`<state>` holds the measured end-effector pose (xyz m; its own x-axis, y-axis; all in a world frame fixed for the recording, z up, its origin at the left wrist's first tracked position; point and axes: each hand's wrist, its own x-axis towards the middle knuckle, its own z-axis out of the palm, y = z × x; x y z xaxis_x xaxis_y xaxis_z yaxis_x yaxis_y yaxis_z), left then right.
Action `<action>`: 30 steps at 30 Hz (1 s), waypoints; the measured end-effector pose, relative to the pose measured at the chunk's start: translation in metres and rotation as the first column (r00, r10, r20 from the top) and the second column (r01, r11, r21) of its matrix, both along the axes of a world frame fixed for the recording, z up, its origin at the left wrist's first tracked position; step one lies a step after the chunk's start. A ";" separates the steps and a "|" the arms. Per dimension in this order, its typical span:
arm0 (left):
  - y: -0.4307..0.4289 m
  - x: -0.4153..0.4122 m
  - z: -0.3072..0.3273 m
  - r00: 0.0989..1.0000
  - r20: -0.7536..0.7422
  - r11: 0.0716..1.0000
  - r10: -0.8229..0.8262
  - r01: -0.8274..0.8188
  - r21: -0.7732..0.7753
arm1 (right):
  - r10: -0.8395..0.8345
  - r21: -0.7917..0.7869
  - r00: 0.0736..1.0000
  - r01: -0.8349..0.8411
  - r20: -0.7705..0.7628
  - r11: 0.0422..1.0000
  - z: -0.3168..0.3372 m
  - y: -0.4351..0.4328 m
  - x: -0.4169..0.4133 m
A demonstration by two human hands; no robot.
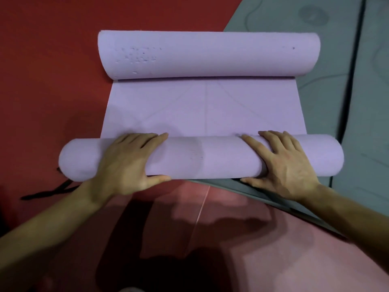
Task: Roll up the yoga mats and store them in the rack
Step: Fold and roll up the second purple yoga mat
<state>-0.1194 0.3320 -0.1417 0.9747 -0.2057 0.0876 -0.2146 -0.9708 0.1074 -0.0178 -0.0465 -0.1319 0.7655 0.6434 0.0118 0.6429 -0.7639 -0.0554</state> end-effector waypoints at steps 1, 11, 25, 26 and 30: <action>-0.002 -0.001 0.001 0.999 0.034 1.000 -0.006 0.006 -0.008 | -0.009 -0.010 1.000 0.009 -0.006 1.000 0.001 0.002 0.005; -0.004 0.026 -0.002 0.993 0.065 0.995 0.102 -0.102 0.001 | -0.145 0.040 0.989 0.145 0.008 0.989 0.011 0.021 0.027; -0.005 0.037 -0.015 0.974 0.182 0.991 0.134 -0.129 -0.043 | -0.185 -0.068 0.983 0.185 0.007 0.980 0.002 0.035 0.058; -0.002 0.041 -0.014 0.981 0.144 0.992 0.126 -0.126 -0.010 | -0.199 -0.055 0.980 0.199 0.008 0.978 0.003 0.036 0.060; 0.009 0.062 -0.011 0.992 0.073 0.986 0.101 -0.109 0.129 | -0.144 -0.061 0.988 0.147 0.056 0.987 -0.001 0.032 0.063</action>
<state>-0.0570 0.3411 -0.1529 0.9845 -0.1166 0.1313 -0.1130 -0.9930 -0.0346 0.0454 -0.0142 -0.1325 0.8506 0.5256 0.0158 0.5251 -0.8506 0.0273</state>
